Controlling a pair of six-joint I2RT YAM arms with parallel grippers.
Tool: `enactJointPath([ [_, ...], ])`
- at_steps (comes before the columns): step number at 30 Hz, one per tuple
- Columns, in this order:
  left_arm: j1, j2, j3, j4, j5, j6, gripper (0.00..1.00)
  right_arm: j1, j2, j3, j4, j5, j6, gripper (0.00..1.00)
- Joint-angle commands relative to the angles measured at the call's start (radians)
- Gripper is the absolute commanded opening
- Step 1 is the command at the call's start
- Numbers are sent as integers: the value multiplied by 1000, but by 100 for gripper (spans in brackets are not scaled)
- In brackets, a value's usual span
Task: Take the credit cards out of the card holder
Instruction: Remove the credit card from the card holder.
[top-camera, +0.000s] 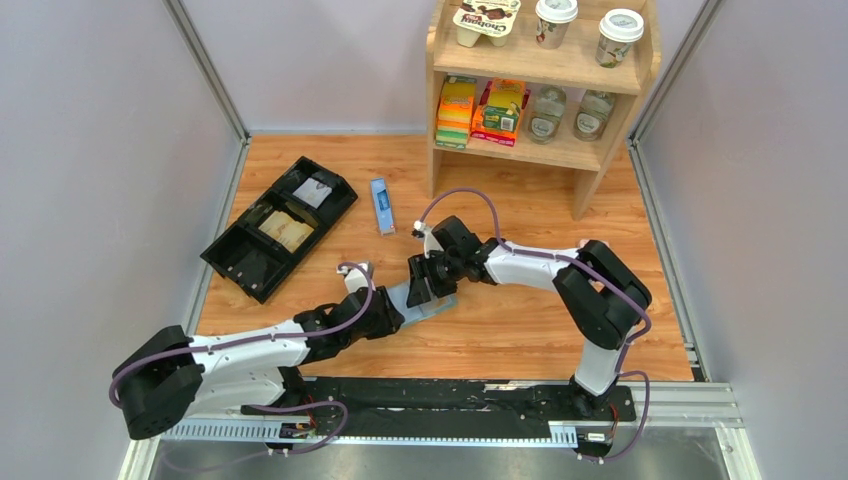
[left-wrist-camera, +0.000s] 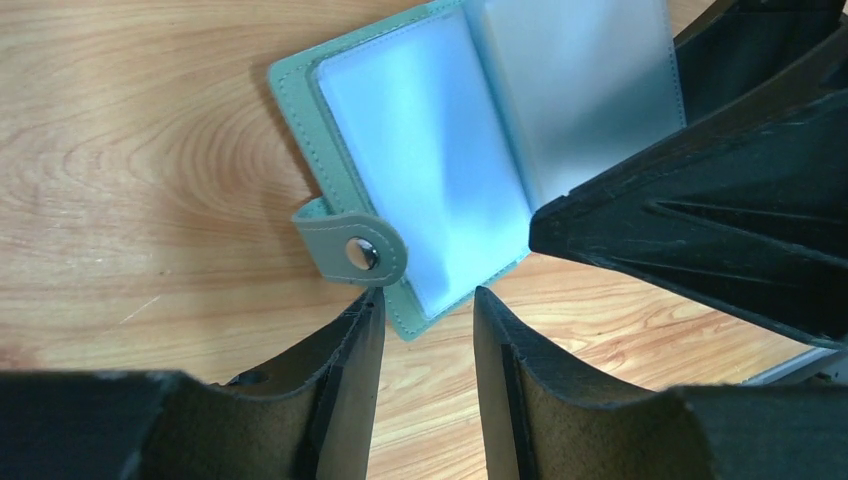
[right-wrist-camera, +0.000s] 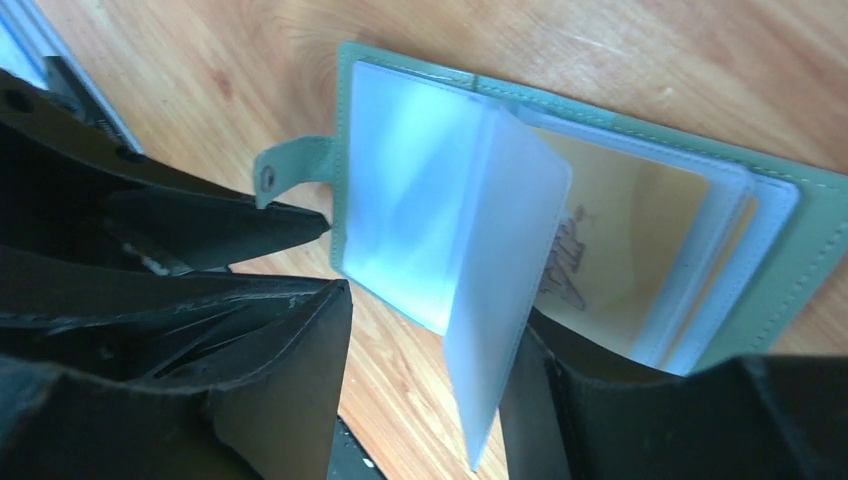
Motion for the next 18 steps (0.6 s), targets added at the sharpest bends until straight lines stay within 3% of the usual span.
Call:
enactJointPath([
  [1,-5,-21,-19,-11,-24,-42,46,4,-16,-1,75,-75,47,56],
  [12,-6,-21,-45,16,-18,-42,46,40,16,3,152,-144,122,62],
  [18,-5,-87,-82,21,-16,-58,46,47,81,2,150,-78,153,60],
])
